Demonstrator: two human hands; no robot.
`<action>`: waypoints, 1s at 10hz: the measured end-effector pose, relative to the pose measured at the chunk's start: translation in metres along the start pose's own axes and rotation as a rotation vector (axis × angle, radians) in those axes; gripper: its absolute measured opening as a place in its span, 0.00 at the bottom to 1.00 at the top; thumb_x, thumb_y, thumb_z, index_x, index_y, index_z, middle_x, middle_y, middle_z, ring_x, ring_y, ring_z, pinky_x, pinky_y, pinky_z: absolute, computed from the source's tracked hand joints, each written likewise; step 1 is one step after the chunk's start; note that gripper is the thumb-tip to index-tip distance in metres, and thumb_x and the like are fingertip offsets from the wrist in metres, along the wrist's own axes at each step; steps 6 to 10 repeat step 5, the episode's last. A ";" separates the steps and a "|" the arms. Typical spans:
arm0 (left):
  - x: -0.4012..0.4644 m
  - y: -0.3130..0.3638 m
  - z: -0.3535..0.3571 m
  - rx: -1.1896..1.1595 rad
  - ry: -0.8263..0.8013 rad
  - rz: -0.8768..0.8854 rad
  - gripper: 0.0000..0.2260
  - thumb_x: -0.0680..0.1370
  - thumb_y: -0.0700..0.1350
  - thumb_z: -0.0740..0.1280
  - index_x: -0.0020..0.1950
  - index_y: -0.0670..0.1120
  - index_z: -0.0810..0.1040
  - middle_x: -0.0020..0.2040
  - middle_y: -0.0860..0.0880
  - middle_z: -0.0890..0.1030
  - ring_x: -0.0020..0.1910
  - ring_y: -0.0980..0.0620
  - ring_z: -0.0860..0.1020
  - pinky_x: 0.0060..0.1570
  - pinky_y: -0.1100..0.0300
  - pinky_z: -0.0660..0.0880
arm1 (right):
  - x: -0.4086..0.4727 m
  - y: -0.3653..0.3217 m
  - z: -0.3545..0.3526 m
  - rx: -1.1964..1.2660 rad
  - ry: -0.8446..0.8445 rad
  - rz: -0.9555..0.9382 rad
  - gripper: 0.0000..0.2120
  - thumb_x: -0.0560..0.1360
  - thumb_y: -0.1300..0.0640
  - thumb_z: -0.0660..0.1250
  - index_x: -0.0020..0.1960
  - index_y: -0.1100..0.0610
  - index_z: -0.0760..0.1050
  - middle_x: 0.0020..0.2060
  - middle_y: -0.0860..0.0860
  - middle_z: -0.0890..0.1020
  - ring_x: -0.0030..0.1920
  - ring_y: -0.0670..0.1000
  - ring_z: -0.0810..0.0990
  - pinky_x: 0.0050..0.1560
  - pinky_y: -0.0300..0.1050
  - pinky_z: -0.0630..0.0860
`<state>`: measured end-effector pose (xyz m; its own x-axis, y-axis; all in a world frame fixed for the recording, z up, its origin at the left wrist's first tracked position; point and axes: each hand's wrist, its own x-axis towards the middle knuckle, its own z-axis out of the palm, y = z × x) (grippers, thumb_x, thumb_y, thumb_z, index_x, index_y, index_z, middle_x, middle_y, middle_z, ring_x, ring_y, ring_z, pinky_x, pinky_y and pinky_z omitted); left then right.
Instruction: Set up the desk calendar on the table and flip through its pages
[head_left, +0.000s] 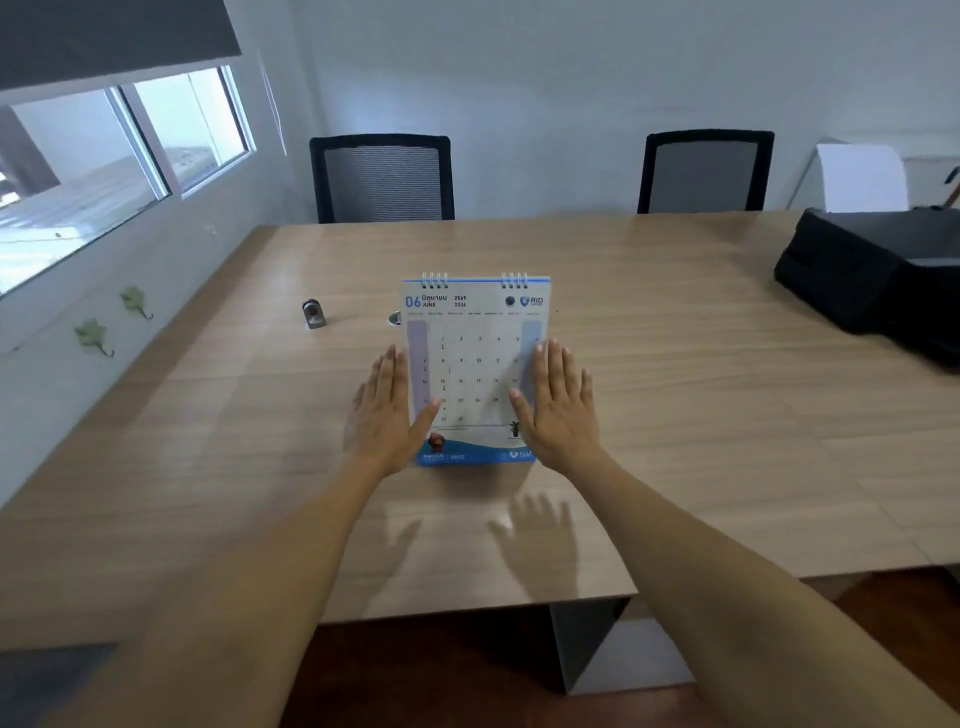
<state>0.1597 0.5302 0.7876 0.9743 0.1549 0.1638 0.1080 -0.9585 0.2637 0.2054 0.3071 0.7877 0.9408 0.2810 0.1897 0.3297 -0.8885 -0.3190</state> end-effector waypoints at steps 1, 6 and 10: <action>-0.028 -0.001 0.037 -0.032 -0.123 -0.056 0.36 0.80 0.62 0.49 0.78 0.46 0.35 0.79 0.48 0.38 0.79 0.48 0.41 0.77 0.49 0.44 | -0.028 0.010 0.034 0.014 -0.088 0.058 0.32 0.81 0.42 0.43 0.77 0.52 0.32 0.78 0.51 0.36 0.78 0.52 0.36 0.77 0.54 0.36; -0.097 -0.005 0.115 0.066 -0.288 -0.110 0.31 0.79 0.62 0.40 0.79 0.49 0.45 0.80 0.49 0.44 0.79 0.49 0.42 0.76 0.47 0.40 | -0.091 0.019 0.110 -0.012 -0.353 0.119 0.30 0.81 0.43 0.40 0.79 0.51 0.38 0.79 0.51 0.40 0.79 0.51 0.37 0.77 0.56 0.36; -0.097 -0.005 0.115 0.066 -0.288 -0.110 0.31 0.79 0.62 0.40 0.79 0.49 0.45 0.80 0.49 0.44 0.79 0.49 0.42 0.76 0.47 0.40 | -0.091 0.019 0.110 -0.012 -0.353 0.119 0.30 0.81 0.43 0.40 0.79 0.51 0.38 0.79 0.51 0.40 0.79 0.51 0.37 0.77 0.56 0.36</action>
